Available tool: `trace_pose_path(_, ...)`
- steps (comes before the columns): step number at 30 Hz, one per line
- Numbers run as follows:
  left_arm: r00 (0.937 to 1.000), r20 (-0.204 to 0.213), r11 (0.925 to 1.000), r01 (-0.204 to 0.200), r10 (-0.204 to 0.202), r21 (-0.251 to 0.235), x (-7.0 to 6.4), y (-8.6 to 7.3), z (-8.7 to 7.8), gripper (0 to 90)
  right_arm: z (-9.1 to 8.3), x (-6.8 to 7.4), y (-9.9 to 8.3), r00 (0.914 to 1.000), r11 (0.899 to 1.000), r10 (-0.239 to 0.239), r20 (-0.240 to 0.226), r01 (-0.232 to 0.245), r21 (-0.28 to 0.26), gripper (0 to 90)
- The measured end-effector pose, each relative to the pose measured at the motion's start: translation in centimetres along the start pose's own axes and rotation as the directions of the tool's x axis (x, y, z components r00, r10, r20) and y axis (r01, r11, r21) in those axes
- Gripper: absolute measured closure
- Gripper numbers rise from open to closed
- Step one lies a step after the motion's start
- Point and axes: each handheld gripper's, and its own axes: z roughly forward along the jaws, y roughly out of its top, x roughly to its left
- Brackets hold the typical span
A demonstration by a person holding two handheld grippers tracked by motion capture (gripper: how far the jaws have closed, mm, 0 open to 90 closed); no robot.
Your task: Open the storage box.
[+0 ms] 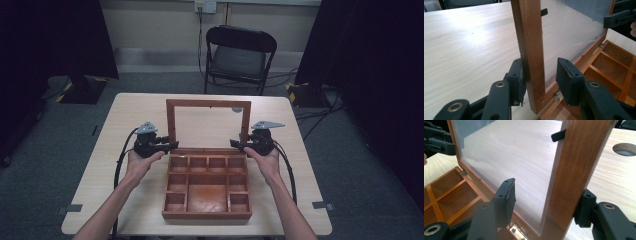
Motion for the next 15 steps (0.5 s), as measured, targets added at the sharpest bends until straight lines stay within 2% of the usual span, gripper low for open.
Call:
trace_pose_path(7, 0.9995, -0.028, 0.9998, -0.013, 0.013, 0.012, -0.1, 0.1, 0.5, 56.6, 0.6, -0.2, 0.0, 0.9999, 1.0, -0.006, 0.014, 0.006, -0.004, 40.8)
trace_pose_path(10, 0.9998, -0.019, 0.9999, 0.002, -0.001, 0.013, 0.2, 0.0, 0.5, 57.1, 1.0, -0.1, 0.0, 0.9997, 1.0, -0.003, 0.025, 0.003, 0.0, 38.3)
trace_pose_path(15, 0.9997, -0.022, 0.9998, 0.007, -0.007, 0.02, 0.6, -0.1, 1.0, 56.6, 1.4, -0.6, -0.2, 0.9995, 1.0, 0.026, 0.016, -0.026, -0.003, 36.5)
